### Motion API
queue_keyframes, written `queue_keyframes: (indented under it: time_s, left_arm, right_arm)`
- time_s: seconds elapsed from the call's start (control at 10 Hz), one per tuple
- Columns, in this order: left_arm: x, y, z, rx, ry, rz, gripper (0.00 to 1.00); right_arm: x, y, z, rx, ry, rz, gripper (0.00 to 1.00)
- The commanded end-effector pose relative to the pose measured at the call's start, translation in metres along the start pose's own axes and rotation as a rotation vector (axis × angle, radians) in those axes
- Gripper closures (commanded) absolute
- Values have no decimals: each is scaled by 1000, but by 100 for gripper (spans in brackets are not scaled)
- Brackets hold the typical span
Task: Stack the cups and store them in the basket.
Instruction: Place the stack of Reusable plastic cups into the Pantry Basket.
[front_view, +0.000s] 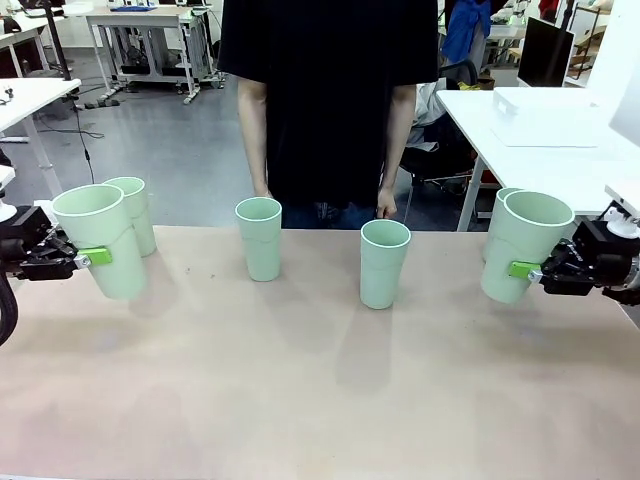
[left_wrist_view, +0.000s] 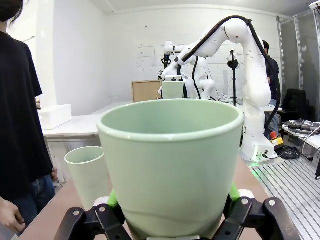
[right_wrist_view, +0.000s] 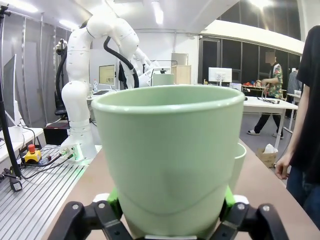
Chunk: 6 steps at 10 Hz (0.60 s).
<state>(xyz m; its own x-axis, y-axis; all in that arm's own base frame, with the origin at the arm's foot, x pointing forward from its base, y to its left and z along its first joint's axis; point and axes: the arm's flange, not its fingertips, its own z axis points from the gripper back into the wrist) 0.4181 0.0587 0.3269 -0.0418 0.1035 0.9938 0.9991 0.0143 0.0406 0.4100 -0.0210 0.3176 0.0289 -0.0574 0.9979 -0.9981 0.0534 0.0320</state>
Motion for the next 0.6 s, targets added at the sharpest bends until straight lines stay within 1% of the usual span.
queue_keyframes:
  time_s: [0.0, 0.5]
  left_arm:
    - [3, 0, 0, -2, 3, -6, 13]
    - [3, 0, 0, -2, 3, -6, 13]
  right_arm:
    - [1, 0, 0, -3, 0, 17, 15]
    - [1, 0, 0, -3, 0, 17, 15]
